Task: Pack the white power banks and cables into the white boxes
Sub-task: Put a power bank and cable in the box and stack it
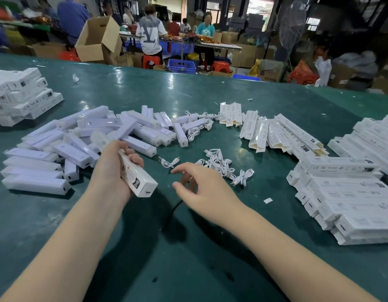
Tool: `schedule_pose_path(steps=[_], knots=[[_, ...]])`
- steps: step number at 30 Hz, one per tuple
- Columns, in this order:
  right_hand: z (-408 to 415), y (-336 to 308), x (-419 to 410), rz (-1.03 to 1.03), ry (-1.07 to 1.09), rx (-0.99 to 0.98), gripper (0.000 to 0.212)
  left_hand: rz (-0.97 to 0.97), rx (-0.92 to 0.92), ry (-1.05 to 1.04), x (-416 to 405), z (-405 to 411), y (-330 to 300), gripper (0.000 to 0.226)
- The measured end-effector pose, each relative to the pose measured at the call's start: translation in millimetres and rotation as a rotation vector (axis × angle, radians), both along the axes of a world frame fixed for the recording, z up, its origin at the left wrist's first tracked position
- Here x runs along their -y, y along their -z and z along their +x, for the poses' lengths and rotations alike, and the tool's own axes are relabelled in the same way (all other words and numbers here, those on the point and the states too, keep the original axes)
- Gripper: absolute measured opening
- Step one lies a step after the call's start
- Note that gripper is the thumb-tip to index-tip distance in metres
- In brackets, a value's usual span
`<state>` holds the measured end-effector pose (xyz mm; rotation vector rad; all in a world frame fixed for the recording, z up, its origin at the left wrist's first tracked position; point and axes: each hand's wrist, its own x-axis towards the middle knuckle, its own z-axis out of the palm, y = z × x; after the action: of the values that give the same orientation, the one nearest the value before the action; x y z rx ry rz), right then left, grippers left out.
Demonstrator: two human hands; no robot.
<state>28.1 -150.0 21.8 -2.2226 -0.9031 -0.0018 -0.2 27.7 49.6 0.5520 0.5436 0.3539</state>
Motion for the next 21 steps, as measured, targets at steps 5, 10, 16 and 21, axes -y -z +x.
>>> schedule_pose_path(steps=[5,10,16,21], knots=[[32.0,-8.6,-40.3,-0.243,0.042,0.22,0.036,-0.12,-0.006,-0.106,-2.8,0.4,4.7,0.026],[62.0,-1.8,-95.0,-0.508,0.03,0.197,0.048,-0.133,-0.025,-0.101,-5.3,0.9,7.2,0.028],[72.6,1.4,-106.1,-0.436,0.056,0.378,0.031,-0.025,-0.059,-0.075,1.0,0.6,6.1,0.026],[60.9,-3.3,-73.4,-0.146,0.105,0.202,0.018,0.222,-0.022,-0.003,6.6,0.9,2.0,0.022]])
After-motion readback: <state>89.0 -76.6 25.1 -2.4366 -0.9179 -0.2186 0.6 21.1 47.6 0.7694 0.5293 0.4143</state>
